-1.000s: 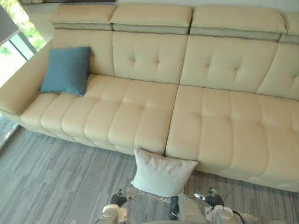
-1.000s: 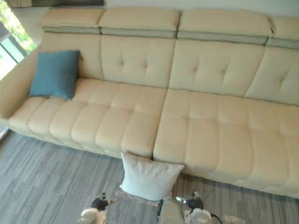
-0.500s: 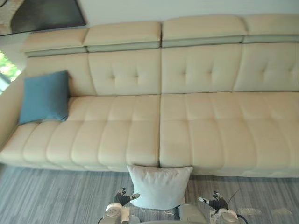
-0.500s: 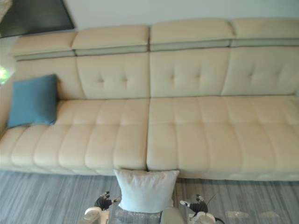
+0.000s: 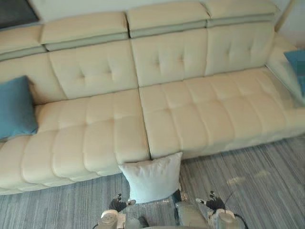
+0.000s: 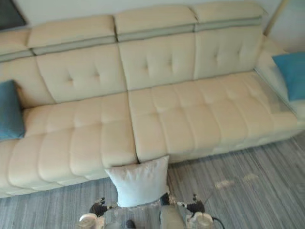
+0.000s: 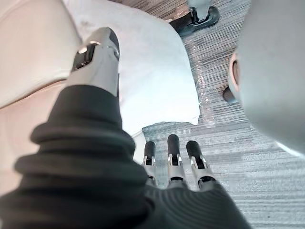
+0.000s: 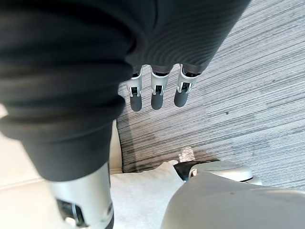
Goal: Pick up cushions and gather them together orderly.
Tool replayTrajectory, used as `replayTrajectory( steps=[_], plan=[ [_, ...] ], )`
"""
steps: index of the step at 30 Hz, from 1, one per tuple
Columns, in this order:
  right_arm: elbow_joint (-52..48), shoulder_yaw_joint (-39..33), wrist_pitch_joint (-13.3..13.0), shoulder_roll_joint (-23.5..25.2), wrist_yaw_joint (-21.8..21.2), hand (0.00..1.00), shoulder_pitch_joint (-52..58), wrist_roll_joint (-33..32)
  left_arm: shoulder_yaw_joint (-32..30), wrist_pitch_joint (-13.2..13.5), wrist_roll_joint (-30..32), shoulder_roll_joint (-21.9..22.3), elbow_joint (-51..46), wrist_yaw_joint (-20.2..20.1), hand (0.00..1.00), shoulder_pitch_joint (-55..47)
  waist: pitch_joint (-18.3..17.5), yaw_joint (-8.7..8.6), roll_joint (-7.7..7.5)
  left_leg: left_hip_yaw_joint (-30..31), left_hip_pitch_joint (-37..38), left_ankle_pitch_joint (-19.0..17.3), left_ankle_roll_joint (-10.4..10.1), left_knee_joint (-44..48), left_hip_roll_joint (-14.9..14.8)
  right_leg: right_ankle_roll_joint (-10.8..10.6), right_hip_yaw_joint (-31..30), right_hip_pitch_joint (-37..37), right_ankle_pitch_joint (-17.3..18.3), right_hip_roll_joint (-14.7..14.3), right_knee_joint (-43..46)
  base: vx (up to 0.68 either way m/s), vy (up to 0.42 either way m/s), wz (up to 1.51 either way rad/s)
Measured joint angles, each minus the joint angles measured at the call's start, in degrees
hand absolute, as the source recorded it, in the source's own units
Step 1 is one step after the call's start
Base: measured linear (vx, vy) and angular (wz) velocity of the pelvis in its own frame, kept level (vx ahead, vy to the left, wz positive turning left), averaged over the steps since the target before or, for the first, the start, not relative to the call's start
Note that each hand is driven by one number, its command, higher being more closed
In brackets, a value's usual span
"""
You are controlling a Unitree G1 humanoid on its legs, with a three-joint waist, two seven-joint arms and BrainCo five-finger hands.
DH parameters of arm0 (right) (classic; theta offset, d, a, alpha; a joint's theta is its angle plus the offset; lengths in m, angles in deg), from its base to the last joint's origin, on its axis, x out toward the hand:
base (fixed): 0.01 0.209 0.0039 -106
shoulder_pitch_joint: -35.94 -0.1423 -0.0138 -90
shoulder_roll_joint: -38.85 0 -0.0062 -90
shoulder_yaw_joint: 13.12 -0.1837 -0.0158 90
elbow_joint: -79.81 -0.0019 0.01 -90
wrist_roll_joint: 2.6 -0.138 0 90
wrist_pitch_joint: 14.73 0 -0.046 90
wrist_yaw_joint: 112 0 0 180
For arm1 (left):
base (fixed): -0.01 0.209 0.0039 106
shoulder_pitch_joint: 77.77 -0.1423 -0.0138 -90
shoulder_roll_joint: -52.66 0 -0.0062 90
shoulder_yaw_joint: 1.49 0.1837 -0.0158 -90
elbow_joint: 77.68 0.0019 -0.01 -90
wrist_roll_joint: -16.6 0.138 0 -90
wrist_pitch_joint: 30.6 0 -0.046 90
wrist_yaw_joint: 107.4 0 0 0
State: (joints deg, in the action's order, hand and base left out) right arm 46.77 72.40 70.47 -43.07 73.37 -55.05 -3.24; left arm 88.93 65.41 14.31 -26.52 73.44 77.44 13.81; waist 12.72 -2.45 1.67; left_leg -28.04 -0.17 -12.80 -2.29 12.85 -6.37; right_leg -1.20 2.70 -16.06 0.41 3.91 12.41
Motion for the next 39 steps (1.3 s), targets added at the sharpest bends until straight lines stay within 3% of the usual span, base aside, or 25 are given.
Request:
replayTrajectory(
  steps=[2,4,5,6,10,12,13,15,19,22,27,33,39],
  plan=[
    [-0.23,0.2,-0.32,-0.13,0.49,0.0,-0.87,-0.23,-1.88,0.0,-0.16,-0.37,-1.46,0.46,0.0,0.88,0.58,0.08,0.14,0.51,-2.07,0.02,-0.08,2.38,-1.97,1.16,5.09,-1.91,4.66,1.8,11.94,0.07,-0.124,0.07],
    [-2.28,0.23,-0.83,0.53,1.44,0.0,-1.22,-0.76,-1.92,0.47,-0.92,-1.08,-4.17,1.54,0.0,1.99,1.13,1.57,-1.83,0.76,-5.39,-0.59,-0.92,5.91,-2.46,0.39,5.41,-1.48,7.67,3.41,12.8,0.06,-0.158,0.05],
    [-4.15,0.22,-1.38,0.53,2.03,0.0,-2.87,-1.81,-3.36,1.07,-2.18,-1.55,-6.21,2.46,0.0,3.67,3.64,2.28,-1.73,1.07,-8.9,-1.27,-1.65,9.86,-4.04,0.82,5.93,-2.79,8.58,2.65,12.13,-0.07,-0.225,-0.07],
    [-5.88,0.21,-1.54,0.46,2.69,0.0,-5.09,-2.12,-3.8,1.16,-3.46,-1.51,-7.64,3.11,0.0,5.41,5.38,2.74,-1.0,1.39,-12.21,-1.39,-1.78,12.82,-5.79,1.52,6.25,-5.01,8.07,1.75,12.62,-0.16,-0.265,-0.07],
    [-18.41,0.76,-2.93,0.06,5.39,0.0,-11.49,-4.87,-3.81,3.53,-9.62,-1.68,-15.02,6.32,0.0,13.61,12.06,2.99,-0.83,5.88,-25.68,-1.53,-1.75,24.36,-10.68,2.02,9.73,-16.22,8.28,0.93,22.11,-0.21,-0.203,0.17],
    [-21.43,0.76,-3.5,-0.58,6.17,0.0,-12.38,-5.87,-4.09,4.14,-10.8,-1.64,-16.88,6.68,0.0,15.72,12.05,2.93,-0.82,7.66,-30.39,-2.45,-2.12,26.5,-11.16,2.67,10.9,-20.05,9.54,1.2,24.1,-0.23,-0.156,0.36],
    [-22.94,0.72,-3.82,-1.37,6.94,0.0,-14.62,-6.4,-5.05,4.9,-11.55,-1.67,-18.54,7.66,0.0,18.47,12.81,3.08,-1.31,9.12,-35.27,-3.51,-2.41,29.41,-11.61,4.13,11.5,-24.24,11.34,1.55,26.68,-0.22,-0.126,0.27],
    [-24.73,0.73,-3.81,-1.77,7.67,0.0,-18.48,-6.91,-7.13,5.11,-13.1,-1.72,-20.54,9.04,0.0,21.38,14.15,3.21,-1.36,10.72,-41.25,-3.93,-1.85,33.25,-12.57,4.24,12.43,-29.32,12.33,1.91,30.07,-0.25,-0.113,0.17],
    [-27.05,0.91,-4.33,-1.88,9.19,0.0,-23.88,-7.8,-10.5,6.31,-16.62,-1.87,-24.78,11.67,0.0,24.72,14.72,3.44,-1.42,12.67,-50.83,-3.77,-1.84,37.43,-13.28,4.96,13.84,-38.03,12.9,3.12,34.6,-0.17,-0.081,0.15],
    [-27.22,0.68,-4.59,-2.62,9.81,0.0,-28.06,-8.69,-12.12,7.05,-18.21,-2.63,-26.7,13.02,0.0,27.22,15.4,4.54,-1.45,14.55,-57.21,-3.0,-1.76,40.63,-14.19,5.61,14.99,-43.4,13.29,3.49,37.76,-0.1,-0.075,0.12],
    [-27.28,0.06,-5.72,-5.38,11.39,0.0,-39.65,-10.71,-14.23,7.32,-19.3,-5.59,-28.06,14.9,0.0,34.34,17.11,5.05,-1.93,17.51,-71.07,-2.97,-1.34,48.33,-14.23,6.83,16.06,-55.94,15.25,6.2,46.4,-0.06,-0.043,0.19],
    [-27.1,-0.76,-5.88,-7.63,11.54,0.0,-49.36,-12.67,-14.32,7.33,-20.39,-10.31,-28.52,15.15,0.0,40.68,18.64,5.45,-2.14,20.22,-83.53,-4.05,-0.1,56.95,-13.86,6.67,16.61,-66.72,17.09,9.33,55.45,-0.03,0.005,0.16],
    [-26.94,1.63,-6.02,-8.3,11.46,0.0,-58.16,-14.76,-10.57,7.33,-20.3,-15.18,-28.63,15.03,0.0,48.31,19.29,5.68,-2.36,20.8,-92.55,-3.65,0.88,58.67,-12.78,6.67,16.74,-75.13,17.07,11.28,57.66,-0.05,0.018,0.14]
  ],
)
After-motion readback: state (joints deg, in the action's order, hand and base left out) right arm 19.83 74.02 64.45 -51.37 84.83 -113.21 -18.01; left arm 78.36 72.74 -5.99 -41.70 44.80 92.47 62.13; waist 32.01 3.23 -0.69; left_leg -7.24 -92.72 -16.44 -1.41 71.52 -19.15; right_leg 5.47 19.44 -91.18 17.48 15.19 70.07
